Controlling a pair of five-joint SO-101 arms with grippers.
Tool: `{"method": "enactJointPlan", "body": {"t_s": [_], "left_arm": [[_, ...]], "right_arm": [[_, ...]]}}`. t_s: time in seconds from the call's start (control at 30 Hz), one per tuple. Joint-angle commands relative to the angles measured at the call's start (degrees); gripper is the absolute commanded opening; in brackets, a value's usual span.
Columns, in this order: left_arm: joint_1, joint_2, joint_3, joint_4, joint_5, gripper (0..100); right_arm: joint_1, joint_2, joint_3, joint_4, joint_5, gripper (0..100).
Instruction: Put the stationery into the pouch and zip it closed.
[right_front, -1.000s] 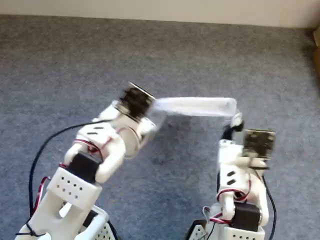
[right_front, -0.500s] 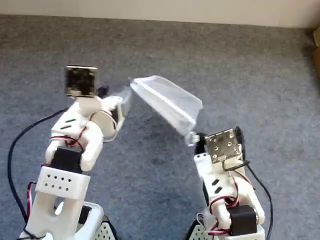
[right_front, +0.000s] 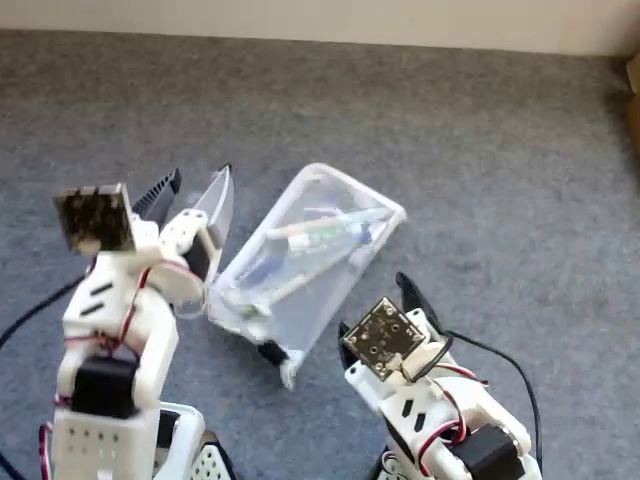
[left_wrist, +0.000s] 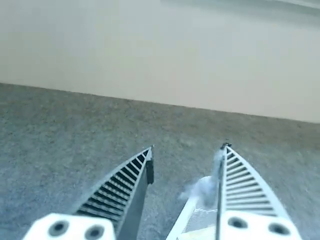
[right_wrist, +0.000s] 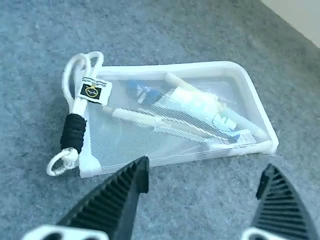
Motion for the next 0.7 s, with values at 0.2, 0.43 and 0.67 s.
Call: {"method": "enactJointPlan", "body": {"t_s": [0.2,0.43,0.67], "left_arm": [[-0.04,-12.88,5.14,0.09,0.35,21],[-0.31,-13.23,5.49,-1.76,0.26,21],[-0.48,-13.76,5.14,-1.93,0.26,15]], "right_arm": [[5.14,0.22,0.31,-7.34,0.53,32.1],[12.18,0.13,9.8,-22.2,-8.0,19.8],[17.27,0.13,10.95,-27.56,-10.37,1.5]]}}
